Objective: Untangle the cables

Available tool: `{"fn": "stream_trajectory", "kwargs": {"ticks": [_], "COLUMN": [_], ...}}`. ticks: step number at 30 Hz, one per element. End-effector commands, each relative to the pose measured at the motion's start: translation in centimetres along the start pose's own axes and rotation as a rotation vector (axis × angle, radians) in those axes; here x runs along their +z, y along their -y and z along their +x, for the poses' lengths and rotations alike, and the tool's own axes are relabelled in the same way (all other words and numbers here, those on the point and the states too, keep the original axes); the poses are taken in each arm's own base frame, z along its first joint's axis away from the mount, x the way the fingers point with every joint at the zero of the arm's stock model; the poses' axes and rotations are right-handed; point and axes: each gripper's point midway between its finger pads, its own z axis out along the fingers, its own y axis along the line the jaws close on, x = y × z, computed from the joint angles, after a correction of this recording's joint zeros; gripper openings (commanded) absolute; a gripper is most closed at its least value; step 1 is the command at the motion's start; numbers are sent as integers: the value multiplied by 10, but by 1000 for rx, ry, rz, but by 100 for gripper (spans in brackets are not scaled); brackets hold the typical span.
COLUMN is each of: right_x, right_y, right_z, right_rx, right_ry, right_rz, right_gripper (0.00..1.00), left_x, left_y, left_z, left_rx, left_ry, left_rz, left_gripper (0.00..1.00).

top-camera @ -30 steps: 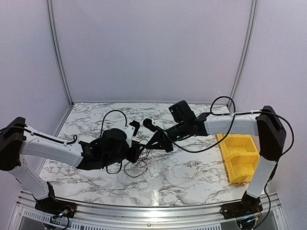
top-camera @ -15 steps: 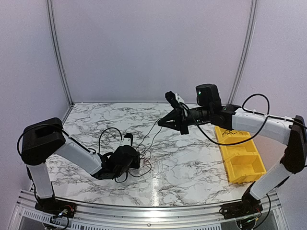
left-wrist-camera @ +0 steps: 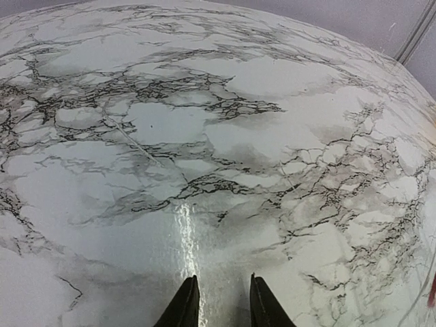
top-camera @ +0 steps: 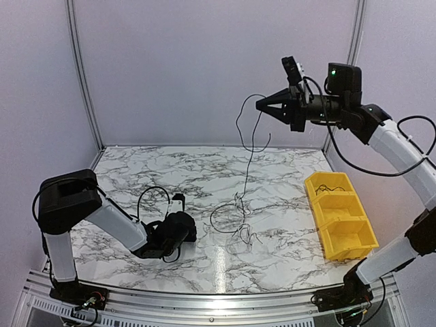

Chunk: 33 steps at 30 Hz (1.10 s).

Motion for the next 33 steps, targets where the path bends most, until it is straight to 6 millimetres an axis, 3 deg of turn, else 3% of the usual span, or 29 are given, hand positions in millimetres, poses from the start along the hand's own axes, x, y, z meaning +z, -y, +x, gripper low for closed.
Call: {"fn": "stream_trajectory", "kwargs": {"ticks": [1, 4, 7, 9, 13, 17, 21, 26, 29, 33], "right_x": [-21, -23, -20, -16, -7, 1, 4, 9, 13, 16], "right_y": [-3, 1, 7, 11, 18, 20, 16, 9, 3, 0], "right_z": [-42, -59, -59, -54, -36, -22, -20, -19, -18, -14], "right_rx": [-37, -45, -12, 15, 49, 52, 45, 45, 46, 58], "right_ry": [18, 39, 51, 55, 42, 6, -6, -9, -13, -18], "right_rz": [37, 60, 68, 72, 89, 110, 105, 90, 74, 60], "right_gripper": [0, 0, 0, 0, 0, 0, 0, 0, 0, 0], "left_x": [-5, -16, -37, -58, -111, -135, -133, -113, -94, -62], "left_y": [-13, -16, -11, 12, 65, 111, 161, 208, 231, 244], "left_z": [1, -15, -39, -58, -90, -107, -123, -139, -144, -148], "left_rx": [11, 28, 56, 111, 258, 351, 387, 394, 384, 327], "left_ry": [13, 49, 90, 124, 245, 306, 354, 435, 460, 460], "left_rz": [-37, -40, 15, 155, 363, 496, 592, 612, 613, 612], "left_gripper": [27, 29, 30, 31, 45, 57, 59, 59, 58, 52]}}
